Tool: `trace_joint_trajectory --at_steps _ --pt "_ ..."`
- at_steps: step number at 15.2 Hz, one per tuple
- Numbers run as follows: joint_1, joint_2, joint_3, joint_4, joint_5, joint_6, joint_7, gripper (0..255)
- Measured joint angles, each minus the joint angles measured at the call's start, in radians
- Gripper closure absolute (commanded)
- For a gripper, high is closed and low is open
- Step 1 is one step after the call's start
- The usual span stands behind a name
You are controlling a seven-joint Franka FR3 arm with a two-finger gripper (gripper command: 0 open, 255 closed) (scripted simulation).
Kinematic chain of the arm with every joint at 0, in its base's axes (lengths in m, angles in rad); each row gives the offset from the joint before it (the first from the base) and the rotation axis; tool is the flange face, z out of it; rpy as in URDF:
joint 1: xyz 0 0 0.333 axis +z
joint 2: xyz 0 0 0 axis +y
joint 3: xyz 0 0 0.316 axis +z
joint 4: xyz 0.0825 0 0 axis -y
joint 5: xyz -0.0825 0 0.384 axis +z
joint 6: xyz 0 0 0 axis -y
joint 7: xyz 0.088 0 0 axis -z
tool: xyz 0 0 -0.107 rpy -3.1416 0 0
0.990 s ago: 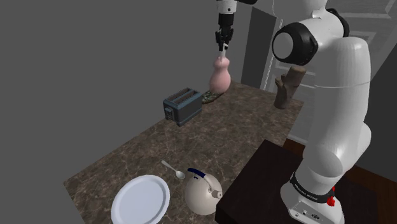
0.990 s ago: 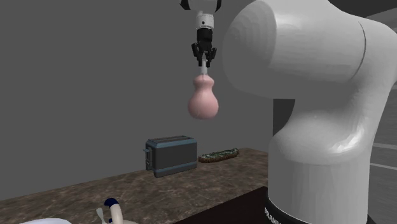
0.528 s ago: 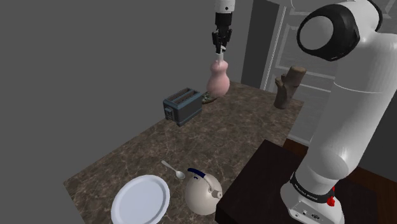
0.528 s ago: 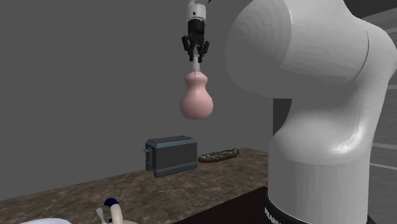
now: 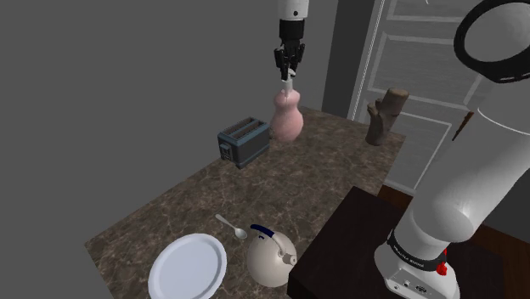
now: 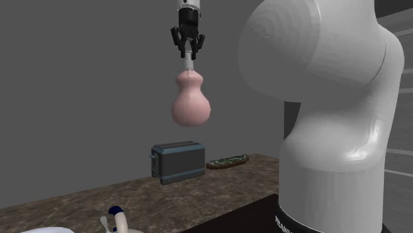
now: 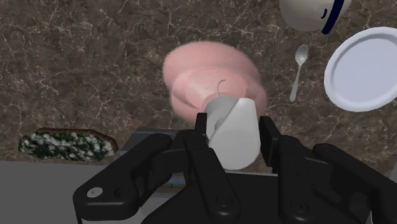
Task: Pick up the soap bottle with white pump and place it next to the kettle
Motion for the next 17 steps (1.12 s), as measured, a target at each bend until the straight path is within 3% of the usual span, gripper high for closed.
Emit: trace_joint_trajectory --at_steps 7,17 --pt "0.065 -0.146 0.093 -0.164 0.002 0.016 0.158 255" --pt "0.15 -0.265 0.24 -0.277 0.044 0.012 0.382 255"
